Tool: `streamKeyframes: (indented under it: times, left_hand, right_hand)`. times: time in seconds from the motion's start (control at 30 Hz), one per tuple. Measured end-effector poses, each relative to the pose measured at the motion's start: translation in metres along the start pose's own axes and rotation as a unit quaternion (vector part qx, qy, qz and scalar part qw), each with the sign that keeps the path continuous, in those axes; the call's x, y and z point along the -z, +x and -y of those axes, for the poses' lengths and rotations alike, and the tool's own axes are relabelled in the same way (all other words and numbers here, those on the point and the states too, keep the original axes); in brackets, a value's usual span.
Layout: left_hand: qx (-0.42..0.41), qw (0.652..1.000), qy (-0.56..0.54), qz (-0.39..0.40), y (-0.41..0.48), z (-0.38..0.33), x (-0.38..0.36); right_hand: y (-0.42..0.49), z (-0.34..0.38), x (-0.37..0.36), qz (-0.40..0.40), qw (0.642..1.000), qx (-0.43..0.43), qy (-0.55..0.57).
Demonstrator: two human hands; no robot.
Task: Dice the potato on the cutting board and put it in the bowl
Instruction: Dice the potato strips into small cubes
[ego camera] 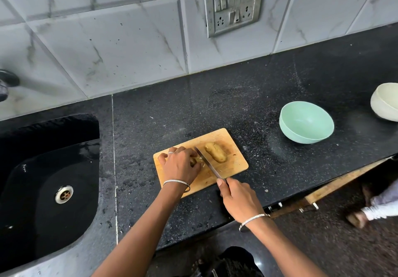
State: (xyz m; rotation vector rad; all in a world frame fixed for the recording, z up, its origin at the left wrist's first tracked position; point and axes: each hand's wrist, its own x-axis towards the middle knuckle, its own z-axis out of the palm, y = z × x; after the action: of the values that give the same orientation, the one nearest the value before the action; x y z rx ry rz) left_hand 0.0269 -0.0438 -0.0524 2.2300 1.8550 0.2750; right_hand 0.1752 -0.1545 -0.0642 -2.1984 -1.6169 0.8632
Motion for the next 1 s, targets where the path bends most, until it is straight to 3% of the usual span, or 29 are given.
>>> streamKeyframes:
  times: [1.0]
  left_hand:
    - [0.035,0.998,-0.046,-0.012,-0.0011,0.0026,-0.0024]
  right_hand:
    - [-0.0031,0.0045,-0.0051,0.007,1.000,-0.022,-0.010]
